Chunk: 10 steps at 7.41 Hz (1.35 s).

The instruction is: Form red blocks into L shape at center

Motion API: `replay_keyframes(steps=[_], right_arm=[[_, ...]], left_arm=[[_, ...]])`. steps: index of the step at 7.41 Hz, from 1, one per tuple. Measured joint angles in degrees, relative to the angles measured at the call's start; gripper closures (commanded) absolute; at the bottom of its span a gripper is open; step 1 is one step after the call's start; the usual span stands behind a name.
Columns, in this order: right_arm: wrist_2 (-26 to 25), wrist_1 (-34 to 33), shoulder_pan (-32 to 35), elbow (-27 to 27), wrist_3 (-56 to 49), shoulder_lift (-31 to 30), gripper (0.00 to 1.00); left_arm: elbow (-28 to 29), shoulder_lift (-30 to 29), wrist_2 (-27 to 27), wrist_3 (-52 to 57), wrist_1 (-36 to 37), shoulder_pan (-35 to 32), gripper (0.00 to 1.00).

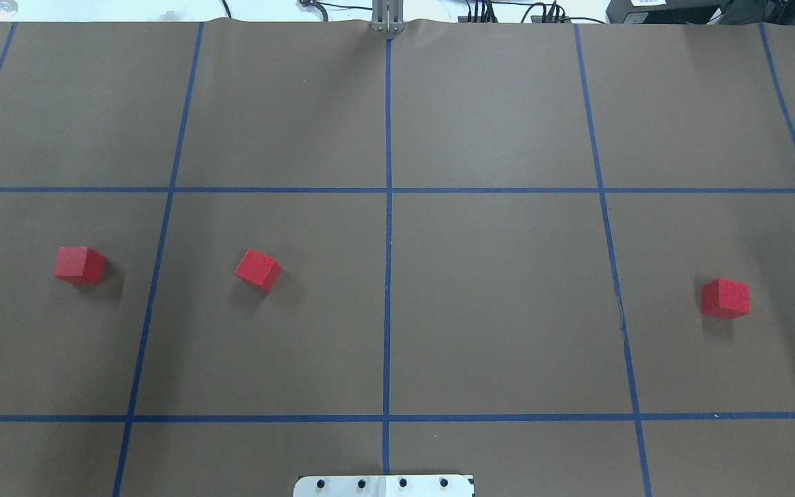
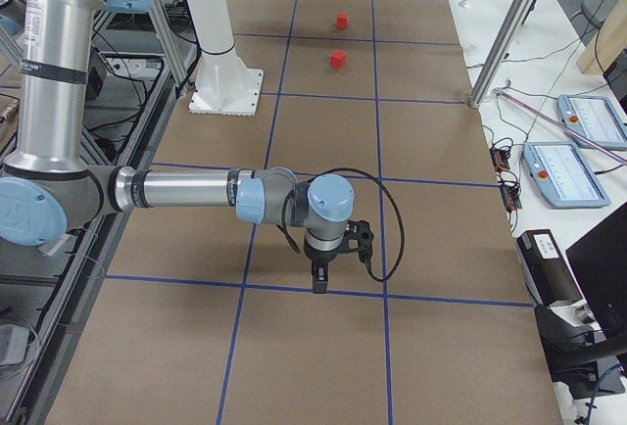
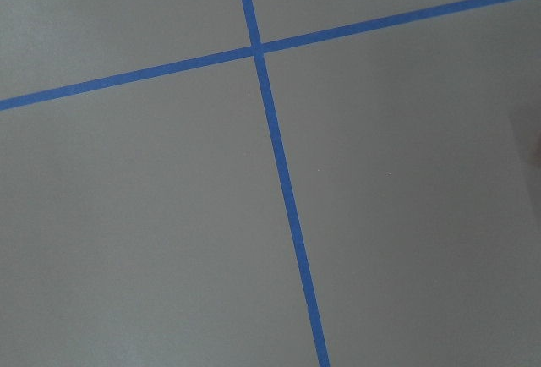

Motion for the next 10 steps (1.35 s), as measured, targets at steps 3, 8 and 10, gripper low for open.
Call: replay_keyframes(steps=[3,8,10], right_arm=[[0.15,0.1,0.0,0.55,0.15,0.21,0.01],[-0.16,0.15,0.0,2.38,0.5,7.06,0.01],[-0.19,2.81,0.0,3.12,0.9,8.61,0.0]], left_arm=[[-1.02,-0.02,-0.07,-0.06,0.0,0.11,0.0],[-1.38,-4.9,-0.25,-0.56,-6.69,0.21,0.0],[1.35,-9.8,-0.4,-0.66,-12.5,0.27,0.0]])
